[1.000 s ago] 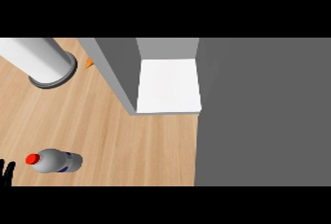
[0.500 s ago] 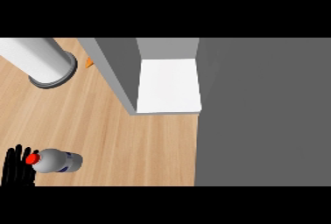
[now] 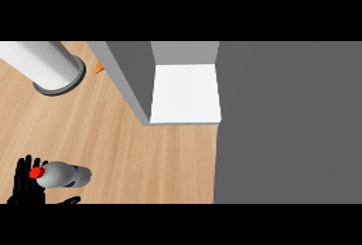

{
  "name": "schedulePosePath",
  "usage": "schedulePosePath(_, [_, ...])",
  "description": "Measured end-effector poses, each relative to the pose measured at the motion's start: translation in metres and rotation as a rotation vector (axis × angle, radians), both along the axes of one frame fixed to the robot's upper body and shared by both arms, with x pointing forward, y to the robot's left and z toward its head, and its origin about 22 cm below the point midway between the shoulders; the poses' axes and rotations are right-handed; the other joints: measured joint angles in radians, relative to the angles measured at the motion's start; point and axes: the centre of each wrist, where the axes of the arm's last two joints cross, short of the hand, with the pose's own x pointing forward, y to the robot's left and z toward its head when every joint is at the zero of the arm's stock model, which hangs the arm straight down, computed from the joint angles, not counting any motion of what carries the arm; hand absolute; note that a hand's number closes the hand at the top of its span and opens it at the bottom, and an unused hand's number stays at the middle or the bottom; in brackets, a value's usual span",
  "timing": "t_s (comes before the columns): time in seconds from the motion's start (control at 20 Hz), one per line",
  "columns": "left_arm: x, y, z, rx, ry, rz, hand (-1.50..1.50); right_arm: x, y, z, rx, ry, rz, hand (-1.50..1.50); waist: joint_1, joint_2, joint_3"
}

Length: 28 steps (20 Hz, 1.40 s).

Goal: Pick up the bottled water, place it into the cabinet and close the cabinet

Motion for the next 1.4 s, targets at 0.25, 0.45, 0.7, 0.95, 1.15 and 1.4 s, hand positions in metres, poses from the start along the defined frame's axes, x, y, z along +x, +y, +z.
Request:
schedulePosePath(0.25, [0.012,0.001,-0.014,0.005,0.008,0.025,-1.5,-0.005,-0.007,0.002,-0.026,0.001,0.0,-1.5,-0.001,0.001,0.0])
schedulePosePath(0.45, [0.016,0.001,-0.029,-0.032,-0.012,0.017,-1.5,-0.008,-0.009,0.002,-0.025,-0.003,-0.007,-1.5,-0.002,0.001,0.0])
schedulePosePath(0.7, [0.025,0.0,-0.037,-0.114,-0.058,-0.023,-1.5,-0.009,-0.011,0.003,-0.031,-0.003,-0.01,-1.5,0.001,0.001,-0.001])
schedulePosePath(0.95, [0.033,-0.008,-0.046,-0.179,-0.113,-0.045,1.5,-0.01,-0.013,0.003,-0.036,-0.008,-0.014,-1.5,0.001,0.001,-0.001])
schedulePosePath(1.15, [0.043,-0.012,-0.048,-0.207,-0.143,-0.047,1.5,-0.01,-0.015,0.003,-0.039,-0.007,-0.006,-1.5,0.003,0.001,0.0])
schedulePosePath(1.4, [0.051,-0.013,-0.044,-0.224,-0.165,-0.049,1.5,-0.015,-0.019,0.004,-0.05,0.002,-0.013,-1.5,0.003,-0.001,0.001])
